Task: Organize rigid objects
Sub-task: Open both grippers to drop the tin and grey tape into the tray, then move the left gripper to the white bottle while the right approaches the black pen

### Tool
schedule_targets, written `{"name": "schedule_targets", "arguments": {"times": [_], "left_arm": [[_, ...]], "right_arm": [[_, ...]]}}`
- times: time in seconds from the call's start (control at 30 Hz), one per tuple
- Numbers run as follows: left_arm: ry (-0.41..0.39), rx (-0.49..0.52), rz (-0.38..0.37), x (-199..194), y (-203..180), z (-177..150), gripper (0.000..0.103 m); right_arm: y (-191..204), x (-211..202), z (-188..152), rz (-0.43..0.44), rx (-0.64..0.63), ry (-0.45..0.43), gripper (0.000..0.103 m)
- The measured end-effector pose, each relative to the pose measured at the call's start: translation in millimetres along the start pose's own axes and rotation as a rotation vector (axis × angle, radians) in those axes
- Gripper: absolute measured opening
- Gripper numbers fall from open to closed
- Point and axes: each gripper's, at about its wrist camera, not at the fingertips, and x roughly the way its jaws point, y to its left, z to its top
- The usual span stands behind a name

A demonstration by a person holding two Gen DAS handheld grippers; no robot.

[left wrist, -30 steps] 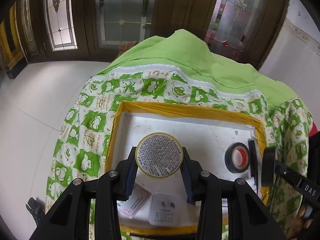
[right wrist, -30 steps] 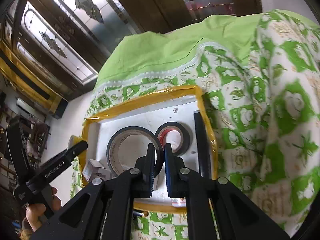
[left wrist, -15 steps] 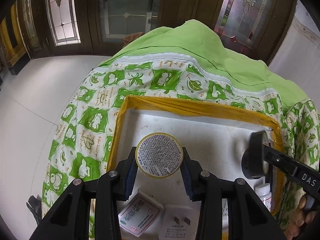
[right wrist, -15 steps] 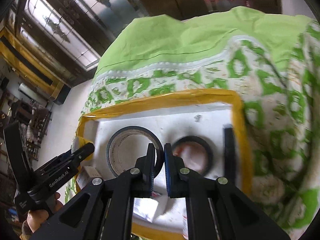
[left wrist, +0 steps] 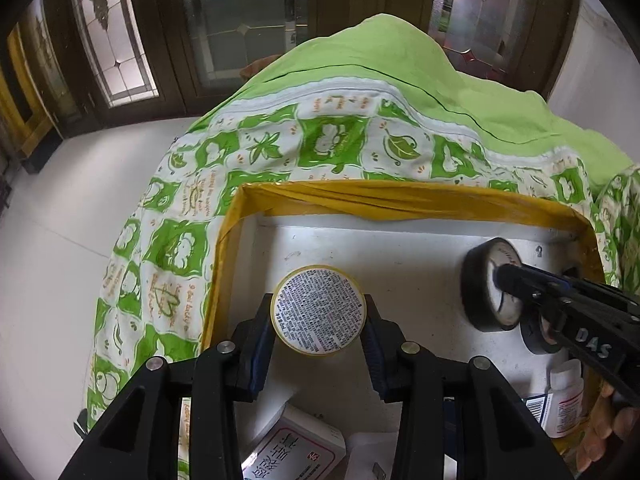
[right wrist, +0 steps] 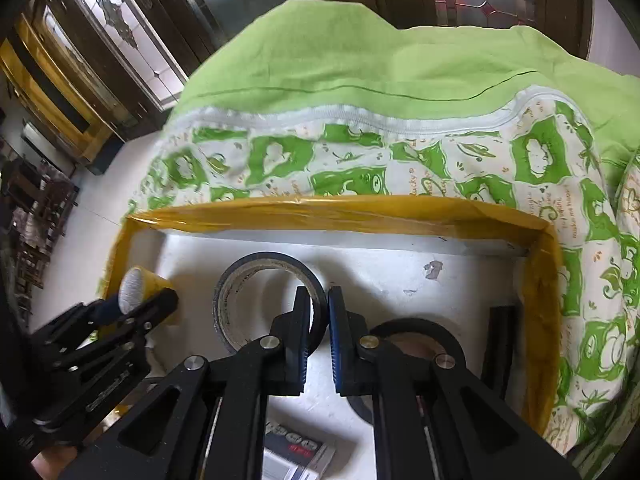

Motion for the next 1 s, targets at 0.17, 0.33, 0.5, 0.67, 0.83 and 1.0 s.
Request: {"name": "schedule_targets", "arguments": {"times": [0.17, 0.33, 0.5, 0.67, 0.83, 1.0], "left_arm": [[-0.009, 0.016, 0.007, 2, -4, 1, 0.042], [-0.016, 0.015, 0.005, -2, -7, -2, 0.064], [-0.046, 0.049, 0.002, -26, -14, -15, 0.073], [-0.072, 0.061, -0.016, -63, -20, -35, 0.073], [-0.117, 0.076, -0.048, -110, -29, -80, 0.083], [-0.185, 0.045, -0.035, -146, -20, -161, 0.093]], "right_arm": [[-1, 2, 1, -0.002, 0.005, -0.024, 0.009], [-14, -6, -2, 0.029, 0.063, -0.061, 0.013], [-27, -37, -15, 0.101, 0.125, -0.133, 0.017], [-44, -72, -40, 0.168, 0.202, -0.179, 0.029], [-60, -86, -78, 0.206, 0.254, -0.158, 0.041], [-71, -94, -133, 0.367, 0.354, -0.083, 0.045]]}}
